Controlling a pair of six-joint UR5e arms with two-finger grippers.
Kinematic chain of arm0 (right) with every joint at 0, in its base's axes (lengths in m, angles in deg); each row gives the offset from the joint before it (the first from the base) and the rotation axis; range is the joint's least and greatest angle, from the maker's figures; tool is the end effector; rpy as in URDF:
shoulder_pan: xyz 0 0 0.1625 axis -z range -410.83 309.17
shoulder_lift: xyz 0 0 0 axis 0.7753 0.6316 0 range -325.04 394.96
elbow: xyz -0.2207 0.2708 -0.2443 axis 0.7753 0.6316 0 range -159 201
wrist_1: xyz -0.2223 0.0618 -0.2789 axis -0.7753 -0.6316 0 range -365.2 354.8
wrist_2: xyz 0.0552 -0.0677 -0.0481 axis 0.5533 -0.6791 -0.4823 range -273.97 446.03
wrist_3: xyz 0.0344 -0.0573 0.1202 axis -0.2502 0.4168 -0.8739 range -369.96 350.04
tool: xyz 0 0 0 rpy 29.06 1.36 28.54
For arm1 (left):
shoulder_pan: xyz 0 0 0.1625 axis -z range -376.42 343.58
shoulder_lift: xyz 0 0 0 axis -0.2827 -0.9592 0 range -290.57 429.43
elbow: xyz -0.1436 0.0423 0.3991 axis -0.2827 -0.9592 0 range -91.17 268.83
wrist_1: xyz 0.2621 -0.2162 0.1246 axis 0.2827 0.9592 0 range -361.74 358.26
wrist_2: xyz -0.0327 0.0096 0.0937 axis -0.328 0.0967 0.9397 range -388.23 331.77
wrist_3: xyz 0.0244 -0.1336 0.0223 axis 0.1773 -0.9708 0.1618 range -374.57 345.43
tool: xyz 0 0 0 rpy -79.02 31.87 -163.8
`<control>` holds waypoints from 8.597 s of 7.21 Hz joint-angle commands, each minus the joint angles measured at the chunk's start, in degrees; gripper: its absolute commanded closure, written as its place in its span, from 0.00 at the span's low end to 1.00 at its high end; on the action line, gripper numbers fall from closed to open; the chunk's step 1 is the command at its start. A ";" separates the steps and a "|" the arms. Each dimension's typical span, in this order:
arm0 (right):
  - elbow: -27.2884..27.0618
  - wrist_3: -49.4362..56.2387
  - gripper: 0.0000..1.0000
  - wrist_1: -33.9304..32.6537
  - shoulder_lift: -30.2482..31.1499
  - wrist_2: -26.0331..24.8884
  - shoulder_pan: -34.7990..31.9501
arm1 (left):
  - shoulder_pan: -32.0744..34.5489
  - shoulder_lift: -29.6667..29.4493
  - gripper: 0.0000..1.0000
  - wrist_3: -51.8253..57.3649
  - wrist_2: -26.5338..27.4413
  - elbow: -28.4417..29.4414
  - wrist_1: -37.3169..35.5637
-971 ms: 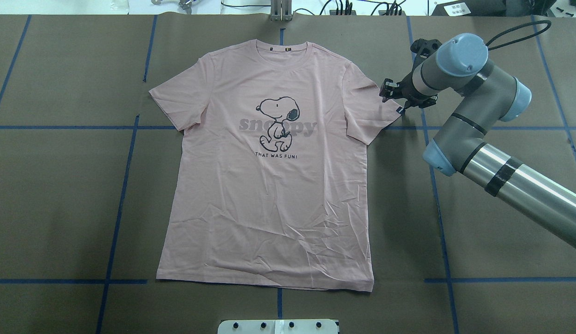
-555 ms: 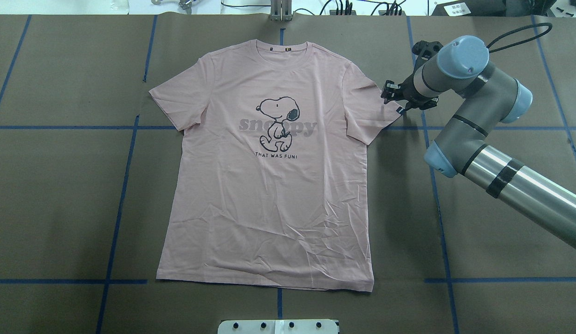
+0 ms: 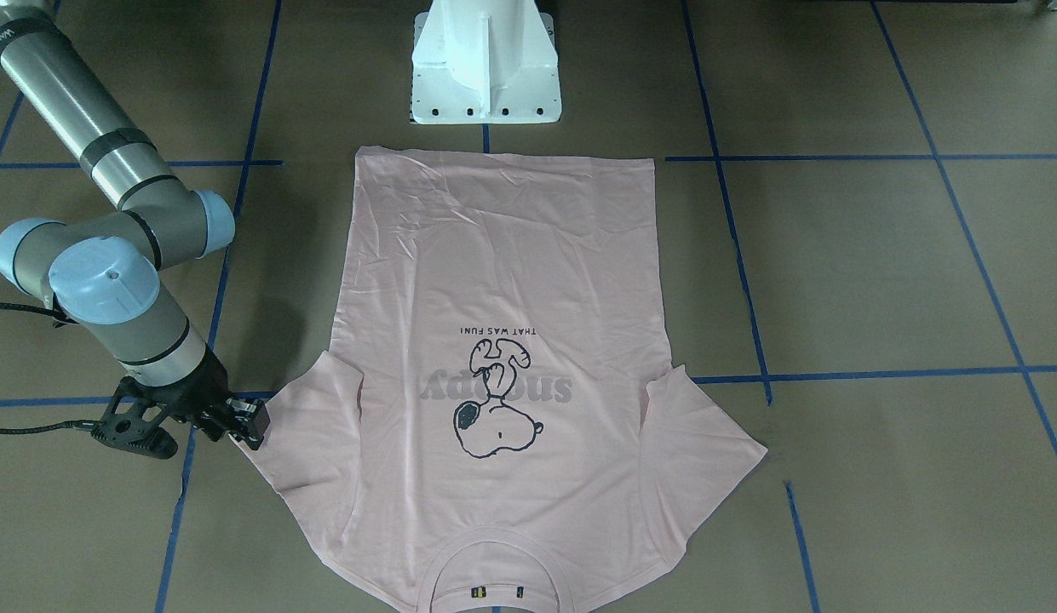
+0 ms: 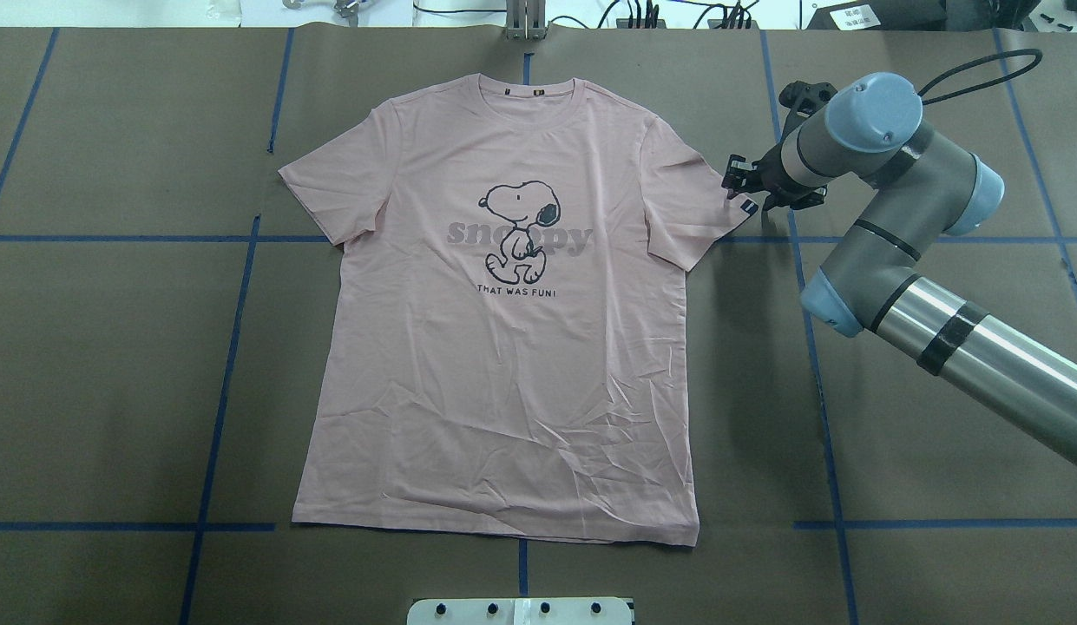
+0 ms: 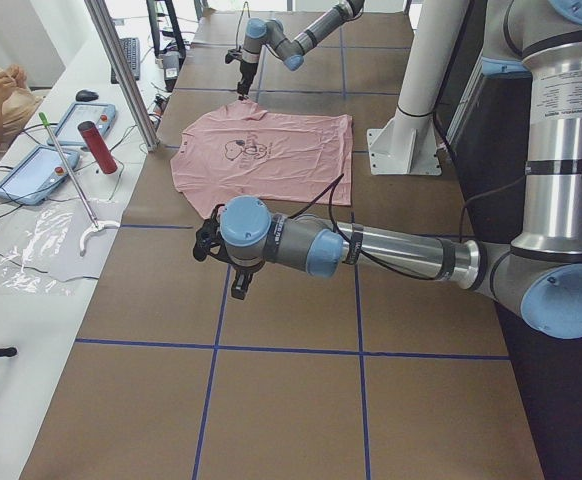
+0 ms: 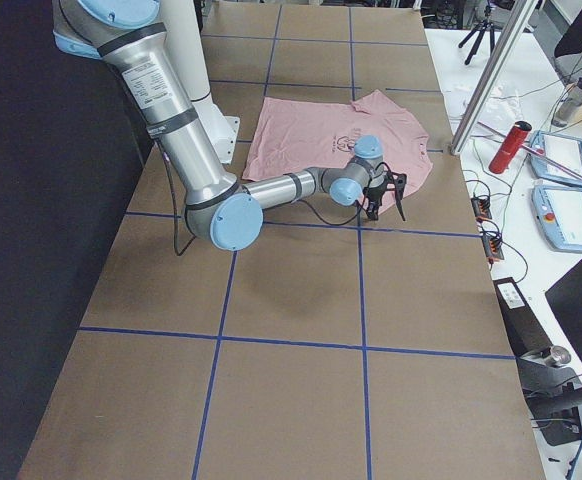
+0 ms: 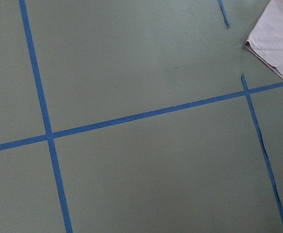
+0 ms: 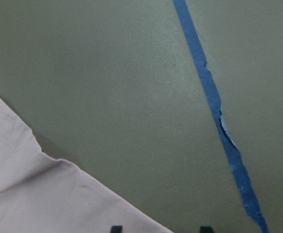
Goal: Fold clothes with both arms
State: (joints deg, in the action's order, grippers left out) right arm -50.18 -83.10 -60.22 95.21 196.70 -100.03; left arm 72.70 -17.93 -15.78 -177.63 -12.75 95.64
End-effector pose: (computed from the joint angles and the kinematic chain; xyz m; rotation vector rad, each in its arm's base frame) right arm -0.3957 -0.5881 0.4866 0.1468 -0.8551 0.3843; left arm -0.0083 -0.4284 0.5752 0.2400 1.0339 0.1425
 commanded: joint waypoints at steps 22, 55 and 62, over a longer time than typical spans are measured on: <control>-14.09 -0.43 0.00 -6.15 -2.73 -5.23 2.80 | -13.93 -12.50 0.00 -25.86 6.19 3.55 19.33; -25.14 0.19 0.00 10.63 17.01 20.63 -12.15 | -42.54 -53.08 0.64 -74.11 40.41 48.50 39.81; -41.51 -31.71 0.07 -5.08 19.45 -11.71 22.57 | -45.35 -32.78 0.00 -82.72 37.34 11.05 39.20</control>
State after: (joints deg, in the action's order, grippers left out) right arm -85.06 -112.74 -55.91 112.67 194.11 -86.82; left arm 27.66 -51.90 -97.54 -139.58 -0.25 134.69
